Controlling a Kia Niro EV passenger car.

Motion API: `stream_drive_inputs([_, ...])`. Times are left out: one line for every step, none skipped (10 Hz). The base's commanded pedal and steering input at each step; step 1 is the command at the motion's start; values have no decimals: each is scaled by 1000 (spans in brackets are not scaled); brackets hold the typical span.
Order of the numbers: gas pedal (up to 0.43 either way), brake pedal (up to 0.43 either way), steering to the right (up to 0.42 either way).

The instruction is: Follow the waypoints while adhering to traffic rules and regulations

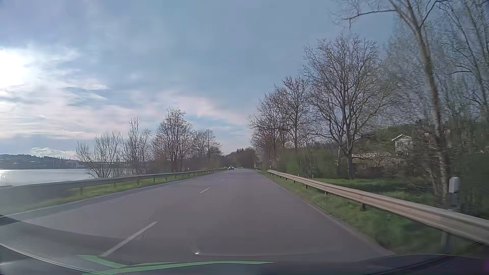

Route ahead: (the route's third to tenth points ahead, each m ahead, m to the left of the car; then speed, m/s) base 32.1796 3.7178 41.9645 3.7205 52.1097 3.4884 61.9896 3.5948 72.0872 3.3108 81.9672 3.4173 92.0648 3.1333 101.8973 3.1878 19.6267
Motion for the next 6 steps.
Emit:
stream_drive_inputs([240, 0, 6])
stream_drive_inputs([240, 0, 6])
stream_drive_inputs([240, 0, 6])
stream_drive_inputs([240, 0, 6])
stream_drive_inputs([240, 0, 5])
stream_drive_inputs([240, 0, 5])
